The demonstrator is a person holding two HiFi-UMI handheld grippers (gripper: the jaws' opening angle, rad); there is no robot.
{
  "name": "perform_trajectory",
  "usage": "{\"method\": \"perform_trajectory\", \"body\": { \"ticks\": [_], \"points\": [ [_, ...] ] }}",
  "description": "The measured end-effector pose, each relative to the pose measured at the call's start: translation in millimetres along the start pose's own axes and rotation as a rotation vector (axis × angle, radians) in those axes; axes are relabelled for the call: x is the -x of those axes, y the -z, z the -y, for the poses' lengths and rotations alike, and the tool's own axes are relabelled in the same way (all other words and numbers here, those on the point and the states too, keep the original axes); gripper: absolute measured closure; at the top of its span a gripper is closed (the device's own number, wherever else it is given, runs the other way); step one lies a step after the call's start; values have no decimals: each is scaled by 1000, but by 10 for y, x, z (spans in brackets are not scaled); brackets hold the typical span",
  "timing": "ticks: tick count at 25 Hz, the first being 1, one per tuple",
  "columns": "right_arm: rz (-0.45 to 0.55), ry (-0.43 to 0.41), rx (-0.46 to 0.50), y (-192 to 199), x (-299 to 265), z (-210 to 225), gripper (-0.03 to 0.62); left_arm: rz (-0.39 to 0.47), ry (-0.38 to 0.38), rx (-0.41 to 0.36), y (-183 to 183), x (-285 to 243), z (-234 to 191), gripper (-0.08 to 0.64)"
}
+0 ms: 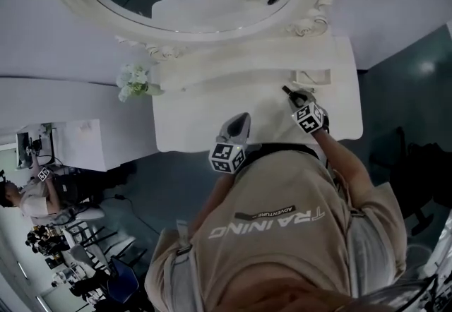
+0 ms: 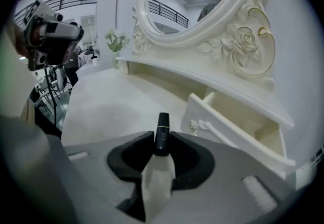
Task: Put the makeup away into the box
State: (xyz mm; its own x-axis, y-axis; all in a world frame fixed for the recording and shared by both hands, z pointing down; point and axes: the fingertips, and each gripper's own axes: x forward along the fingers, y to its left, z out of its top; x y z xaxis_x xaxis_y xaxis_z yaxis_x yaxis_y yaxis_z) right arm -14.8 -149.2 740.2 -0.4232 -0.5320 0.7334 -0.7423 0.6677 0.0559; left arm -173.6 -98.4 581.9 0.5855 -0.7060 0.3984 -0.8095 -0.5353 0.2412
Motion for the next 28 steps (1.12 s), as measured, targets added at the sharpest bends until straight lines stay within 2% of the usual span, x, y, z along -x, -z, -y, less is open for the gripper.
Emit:
{"method": "perform_trajectory", "body": {
  "ticks": [3, 8, 11, 16, 20, 23, 28],
  "points": [
    [11, -21, 54, -110, 82, -64, 486, 1, 64, -22, -38, -59, 29, 554],
    [-3, 8, 39, -70, 320, -126, 486, -17, 190, -88, -92, -120, 149, 554],
    [0, 22, 63, -130, 403, -181, 486, -21, 249, -116, -138, -182, 122, 554],
    [-11, 66, 134, -192, 538, -195, 486, 9, 340, -105, -192, -273, 127, 554],
    [9, 72, 163, -310, 735, -222, 486, 13, 324, -57, -126, -278, 77, 554],
    [27, 60, 236, -429, 942, -185, 486, 20, 289, -21, -88, -234, 58, 554],
    [28, 47, 344, -556, 1063, 159, 486, 31, 216, 24, -63, -218, -62, 554]
  ]
}}
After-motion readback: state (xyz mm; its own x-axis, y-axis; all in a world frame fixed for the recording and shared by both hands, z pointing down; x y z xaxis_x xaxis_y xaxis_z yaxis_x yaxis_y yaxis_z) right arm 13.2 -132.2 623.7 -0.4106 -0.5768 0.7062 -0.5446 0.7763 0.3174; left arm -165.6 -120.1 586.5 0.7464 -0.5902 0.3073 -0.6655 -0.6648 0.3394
